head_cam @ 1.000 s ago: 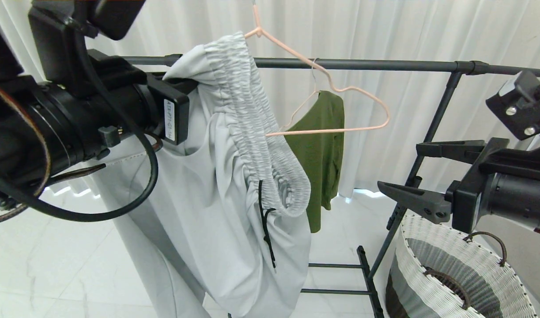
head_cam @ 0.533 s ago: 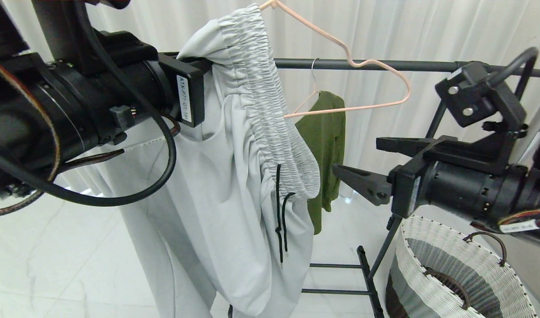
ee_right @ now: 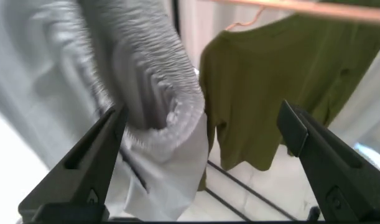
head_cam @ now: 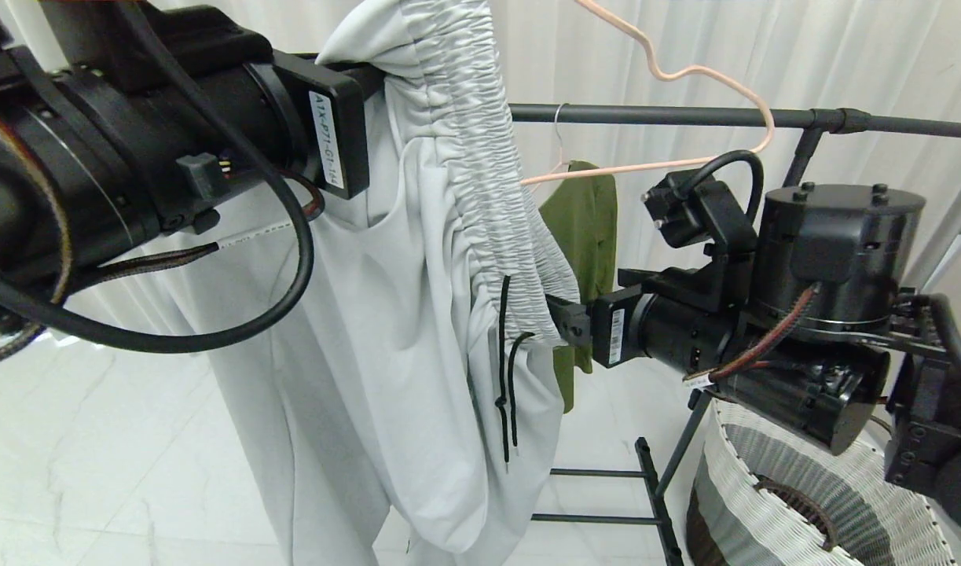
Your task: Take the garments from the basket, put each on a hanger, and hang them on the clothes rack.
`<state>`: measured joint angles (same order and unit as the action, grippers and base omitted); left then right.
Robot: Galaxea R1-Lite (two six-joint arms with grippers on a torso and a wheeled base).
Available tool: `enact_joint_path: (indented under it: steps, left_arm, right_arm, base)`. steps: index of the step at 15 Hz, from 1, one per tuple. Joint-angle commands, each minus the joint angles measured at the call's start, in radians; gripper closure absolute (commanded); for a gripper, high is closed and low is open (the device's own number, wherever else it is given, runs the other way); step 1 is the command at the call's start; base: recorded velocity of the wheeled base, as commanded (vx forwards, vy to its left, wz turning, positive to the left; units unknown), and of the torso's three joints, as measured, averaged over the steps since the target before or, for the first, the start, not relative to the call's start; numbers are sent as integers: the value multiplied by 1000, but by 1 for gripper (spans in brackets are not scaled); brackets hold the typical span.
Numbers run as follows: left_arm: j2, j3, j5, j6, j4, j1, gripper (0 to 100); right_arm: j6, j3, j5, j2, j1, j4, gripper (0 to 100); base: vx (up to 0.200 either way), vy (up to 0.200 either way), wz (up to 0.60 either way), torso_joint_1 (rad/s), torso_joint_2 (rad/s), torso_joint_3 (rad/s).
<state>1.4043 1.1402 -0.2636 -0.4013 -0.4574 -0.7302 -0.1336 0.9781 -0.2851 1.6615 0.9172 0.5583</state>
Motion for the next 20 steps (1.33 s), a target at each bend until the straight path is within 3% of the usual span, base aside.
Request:
enact_joint_path:
  steps: [1,4,5,7,11,15,20]
  left_arm:
    - [-1,10,0,-1,0,0,100]
    - [1,10,0,-5,0,2,100]
    - [2,10,-2,-7,0,3,100]
    - [5,9,-2,-27,0,12,100]
    - [2,-7,0,-134,0,68,100]
    - [-30,-68,3,-205,-1,86,100]
    - [-90,-168,113,-289,-1,178,100]
  right_arm:
    - [-6,-1,-3,35,-1,0,0]
    - [-15,-2,-59,38,-11,0,0]
    - [-17,-4,-66,34,-17,0,100]
    - [-11,-15,-72,20,-37,0,100]
    - [-1,-10,-114,-8,-97,17,100]
    - [58,-9,-114,-45,-169,20,100]
    - [75,-10,-108,-69,-195,18,100]
  base:
    - [0,0,0,0,0,0]
    - [0,0,0,0,0,0]
    - [0,0,0,0,0,0]
    - [0,0,0,0,0,0]
    - [0,0,0,0,0,0]
    - [0,0,0,0,0,0]
    - [0,0,0,0,0,0]
